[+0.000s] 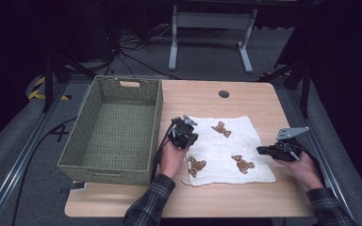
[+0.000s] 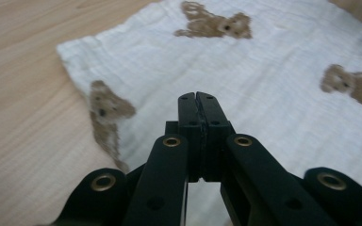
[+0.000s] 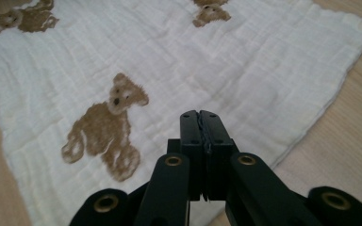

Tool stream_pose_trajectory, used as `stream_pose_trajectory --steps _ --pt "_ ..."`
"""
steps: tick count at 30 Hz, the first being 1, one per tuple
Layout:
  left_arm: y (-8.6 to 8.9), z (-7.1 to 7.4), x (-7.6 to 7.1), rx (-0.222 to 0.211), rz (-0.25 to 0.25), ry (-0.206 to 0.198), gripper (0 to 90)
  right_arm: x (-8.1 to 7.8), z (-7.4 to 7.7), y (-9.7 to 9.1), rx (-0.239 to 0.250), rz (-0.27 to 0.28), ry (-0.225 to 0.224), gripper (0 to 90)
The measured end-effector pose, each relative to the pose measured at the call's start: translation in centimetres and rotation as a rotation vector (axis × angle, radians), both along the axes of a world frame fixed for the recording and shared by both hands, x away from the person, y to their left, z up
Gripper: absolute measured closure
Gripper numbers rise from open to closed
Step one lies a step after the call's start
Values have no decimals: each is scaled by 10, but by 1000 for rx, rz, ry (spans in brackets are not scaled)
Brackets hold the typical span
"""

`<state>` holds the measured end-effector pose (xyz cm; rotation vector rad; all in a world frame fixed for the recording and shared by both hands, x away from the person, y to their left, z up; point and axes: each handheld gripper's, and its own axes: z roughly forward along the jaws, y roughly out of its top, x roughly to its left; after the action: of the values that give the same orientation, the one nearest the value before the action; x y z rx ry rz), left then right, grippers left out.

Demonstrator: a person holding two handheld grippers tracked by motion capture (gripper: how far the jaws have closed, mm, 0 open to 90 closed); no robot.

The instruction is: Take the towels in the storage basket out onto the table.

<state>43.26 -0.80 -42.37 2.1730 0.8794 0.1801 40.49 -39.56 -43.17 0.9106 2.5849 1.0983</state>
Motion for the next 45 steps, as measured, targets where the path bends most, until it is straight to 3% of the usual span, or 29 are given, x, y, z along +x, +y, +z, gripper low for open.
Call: stream_pose_trajectory --steps 3,7,12,15,18,20,22,28,45 --pt "1 -1 -10 -4 -19 -1 898 -10 -2 -3 -4 8 7 896" --pt "3 -5 -35 -24 -83 10 899 -23 -4 -6 -6 20 11 895" --pt "3 -12 -58 10 -141 27 898 -38 -8 -10 -23 37 30 895" --pt "4 -14 -66 5 -158 33 898 -45 -10 -10 -29 48 40 895" --pt "3 -23 -76 22 -195 72 898 -51 -13 -9 -66 60 44 895" --pt "0 -27 -79 36 -204 81 898 -54 -14 -9 -79 58 50 895" --pt "-2 -30 -81 82 -215 87 898 -56 -16 -9 -93 61 51 896" --pt "1 -32 -85 113 -222 101 898 -67 -16 -9 -88 82 52 896" --pt "24 -33 -114 102 -261 135 899 -105 -19 -3 -67 163 72 898"
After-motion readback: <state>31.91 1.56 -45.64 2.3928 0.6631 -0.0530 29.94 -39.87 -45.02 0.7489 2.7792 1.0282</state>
